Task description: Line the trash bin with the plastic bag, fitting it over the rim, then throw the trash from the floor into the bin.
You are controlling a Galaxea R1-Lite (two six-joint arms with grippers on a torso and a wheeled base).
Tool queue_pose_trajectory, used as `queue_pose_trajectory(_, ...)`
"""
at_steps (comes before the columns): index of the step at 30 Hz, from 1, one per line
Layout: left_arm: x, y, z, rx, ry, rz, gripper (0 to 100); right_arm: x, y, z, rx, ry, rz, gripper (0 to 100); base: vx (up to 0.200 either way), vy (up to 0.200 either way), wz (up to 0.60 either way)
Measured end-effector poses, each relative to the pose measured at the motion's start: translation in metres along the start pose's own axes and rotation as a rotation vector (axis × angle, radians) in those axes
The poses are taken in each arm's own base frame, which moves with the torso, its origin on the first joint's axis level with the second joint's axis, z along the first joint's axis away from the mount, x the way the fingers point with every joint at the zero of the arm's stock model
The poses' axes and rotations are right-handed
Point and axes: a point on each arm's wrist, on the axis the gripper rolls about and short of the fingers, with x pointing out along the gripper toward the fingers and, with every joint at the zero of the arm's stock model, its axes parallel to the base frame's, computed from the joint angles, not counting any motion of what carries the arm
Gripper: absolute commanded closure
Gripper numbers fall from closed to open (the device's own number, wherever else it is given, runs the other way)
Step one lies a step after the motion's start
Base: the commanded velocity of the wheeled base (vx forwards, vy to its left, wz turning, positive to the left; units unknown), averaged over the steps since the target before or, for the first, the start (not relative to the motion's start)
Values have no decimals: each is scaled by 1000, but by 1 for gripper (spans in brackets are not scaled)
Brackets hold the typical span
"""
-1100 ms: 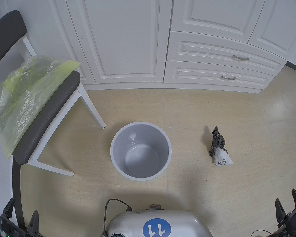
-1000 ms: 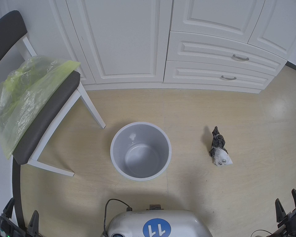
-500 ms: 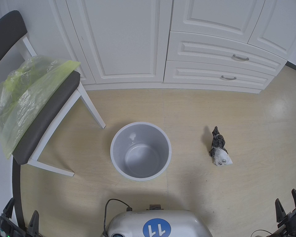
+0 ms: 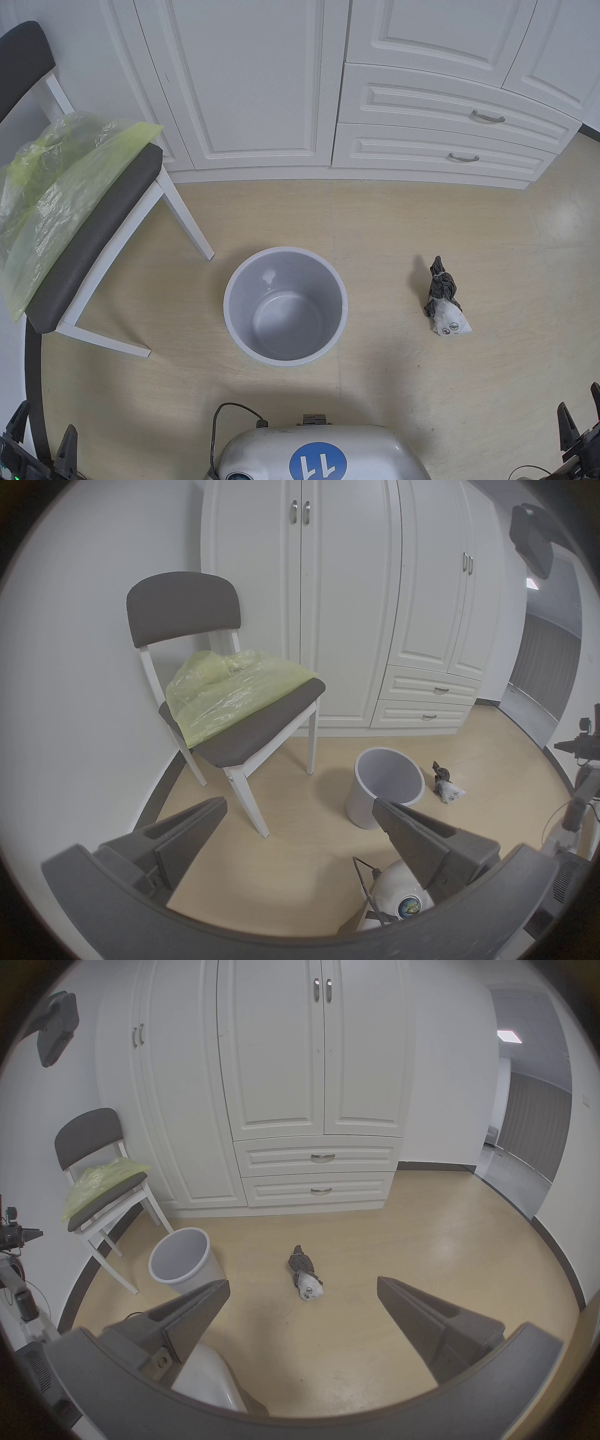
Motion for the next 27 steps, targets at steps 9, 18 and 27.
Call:
queue_pose_trajectory(9, 0, 0, 0, 28, 0, -7, 0, 0, 0, 0, -51, 2, 13, 0, 0, 0, 0)
queue_pose_trajectory(18, 0, -1, 1, 53, -7, -26, 0, 0, 1, 0, -76, 1, 32, 0, 0, 0, 0)
queue_pose_trajectory(27, 0, 0, 1, 11, -6, 10, 0, 0, 1, 1, -44, -12, 33, 0, 0, 0, 0)
